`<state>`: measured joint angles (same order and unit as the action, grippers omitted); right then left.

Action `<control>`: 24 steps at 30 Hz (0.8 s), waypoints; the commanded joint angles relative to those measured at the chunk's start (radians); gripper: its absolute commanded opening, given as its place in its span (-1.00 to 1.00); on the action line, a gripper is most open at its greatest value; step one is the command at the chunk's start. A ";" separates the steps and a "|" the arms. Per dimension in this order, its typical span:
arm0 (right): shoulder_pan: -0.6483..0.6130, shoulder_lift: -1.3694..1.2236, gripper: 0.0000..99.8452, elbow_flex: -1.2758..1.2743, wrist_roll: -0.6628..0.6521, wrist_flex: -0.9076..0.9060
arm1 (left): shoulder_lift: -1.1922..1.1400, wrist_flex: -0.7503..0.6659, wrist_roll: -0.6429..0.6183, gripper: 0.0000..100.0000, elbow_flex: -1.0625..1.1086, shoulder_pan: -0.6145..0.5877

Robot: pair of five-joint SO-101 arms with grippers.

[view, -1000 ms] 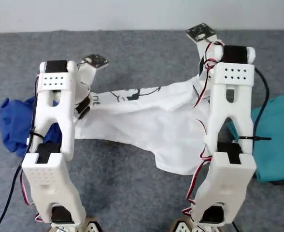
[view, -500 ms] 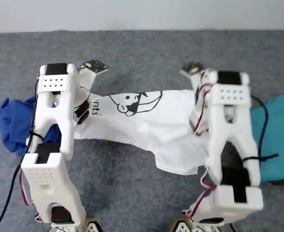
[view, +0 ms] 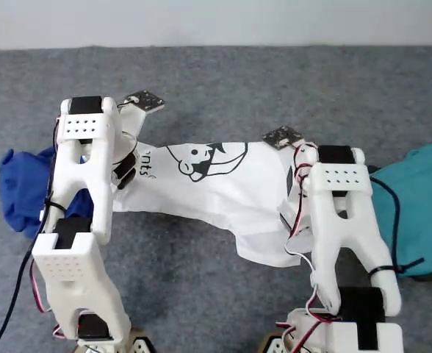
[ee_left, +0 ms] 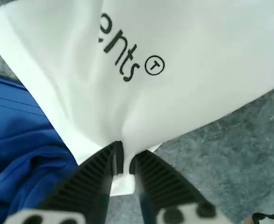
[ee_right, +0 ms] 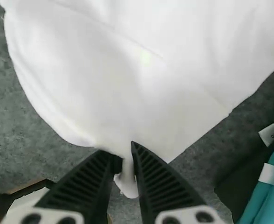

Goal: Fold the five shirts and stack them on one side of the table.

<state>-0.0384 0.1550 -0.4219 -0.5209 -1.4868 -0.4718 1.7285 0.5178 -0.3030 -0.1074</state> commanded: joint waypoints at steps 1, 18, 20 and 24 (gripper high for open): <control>0.044 0.041 -0.98 0.000 -0.031 0.013 | 0.006 0.026 0.012 -0.97 0.015 -0.008; 0.091 0.042 -0.98 -0.114 -0.052 0.073 | 0.006 0.025 0.014 -0.97 0.061 -0.008; 0.091 0.042 -0.98 -0.118 -0.080 0.071 | 0.006 0.025 0.014 -0.97 0.061 -0.008; 0.091 0.042 -0.98 -0.133 -0.091 0.071 | 0.006 0.025 0.014 -0.97 0.061 -0.008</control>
<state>0.0399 0.1565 -0.5524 -0.5961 -1.4208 -0.4718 1.7285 0.5178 -0.2417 -0.1089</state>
